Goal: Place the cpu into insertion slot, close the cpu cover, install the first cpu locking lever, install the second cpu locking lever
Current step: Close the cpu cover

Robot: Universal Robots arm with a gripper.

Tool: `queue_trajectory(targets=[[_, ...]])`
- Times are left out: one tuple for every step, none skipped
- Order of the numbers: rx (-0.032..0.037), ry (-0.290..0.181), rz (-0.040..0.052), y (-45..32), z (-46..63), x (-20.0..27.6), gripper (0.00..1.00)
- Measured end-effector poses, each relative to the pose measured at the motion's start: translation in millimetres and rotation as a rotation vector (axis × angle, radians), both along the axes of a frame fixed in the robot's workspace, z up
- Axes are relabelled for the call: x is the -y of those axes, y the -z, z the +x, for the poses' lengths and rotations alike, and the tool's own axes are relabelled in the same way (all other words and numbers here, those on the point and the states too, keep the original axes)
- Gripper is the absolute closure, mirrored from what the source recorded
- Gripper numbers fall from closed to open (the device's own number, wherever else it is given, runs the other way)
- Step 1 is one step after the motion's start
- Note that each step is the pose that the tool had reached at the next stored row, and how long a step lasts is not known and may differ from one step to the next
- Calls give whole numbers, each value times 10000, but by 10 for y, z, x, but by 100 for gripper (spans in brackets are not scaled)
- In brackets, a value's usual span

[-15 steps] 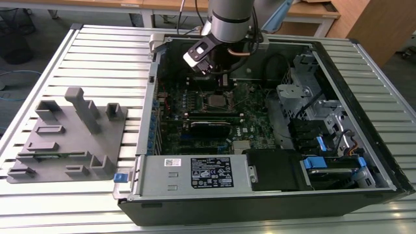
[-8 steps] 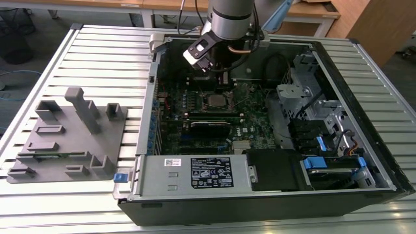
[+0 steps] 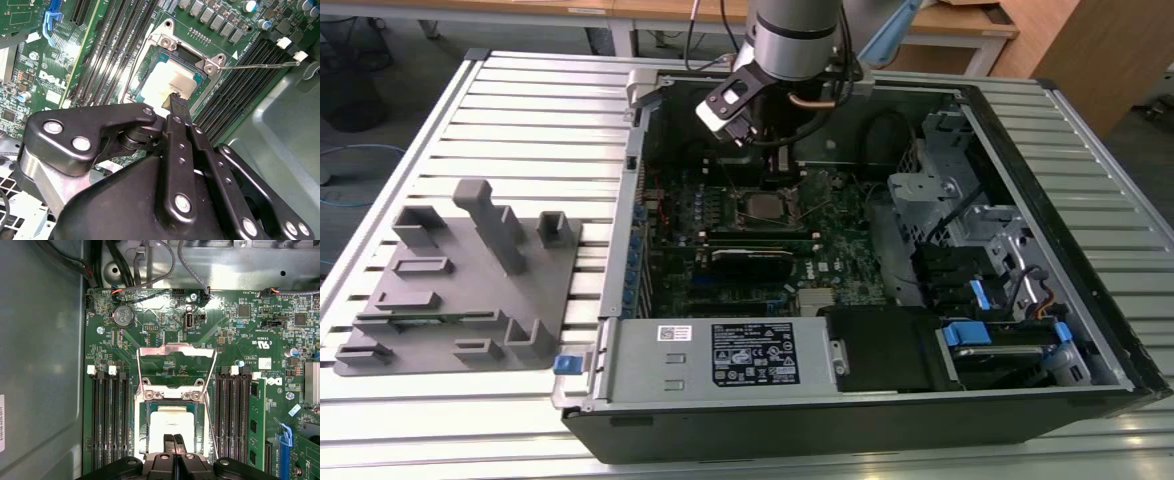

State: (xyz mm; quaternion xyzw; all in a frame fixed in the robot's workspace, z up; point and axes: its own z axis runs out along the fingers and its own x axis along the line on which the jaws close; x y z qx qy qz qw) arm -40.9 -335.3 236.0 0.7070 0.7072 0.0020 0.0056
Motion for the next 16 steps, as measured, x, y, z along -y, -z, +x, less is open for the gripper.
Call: queue_trajectory(targets=[[0, 1, 0, -1, 0, 0, 89], [-1, 1, 0, -2, 0, 0, 89], [-1, 0, -1, -2, 0, 0, 89], [-1, 1, 0, -2, 0, 0, 89], [0, 1, 0, -2, 0, 0, 89], [0, 1, 0, -2, 0, 0, 89], [0, 1, 1, -2, 0, 0, 89], [0, 0, 0, -2, 0, 0, 89], [-1, 1, 0, -3, 0, 0, 89], [-1, 1, -1, -5, 0, 0, 89], [-5, 1, -7, -14, -1, 1, 89], [-3, 0, -4, -25, 0, 0, 89], [0, 1, 1, -39, 0, 0, 89], [-2, 1, 0, -58, 0, 0, 89], [-2, 1, -1, -79, 0, 0, 89], [-2, 1, 0, -99, 0, 0, 89]])
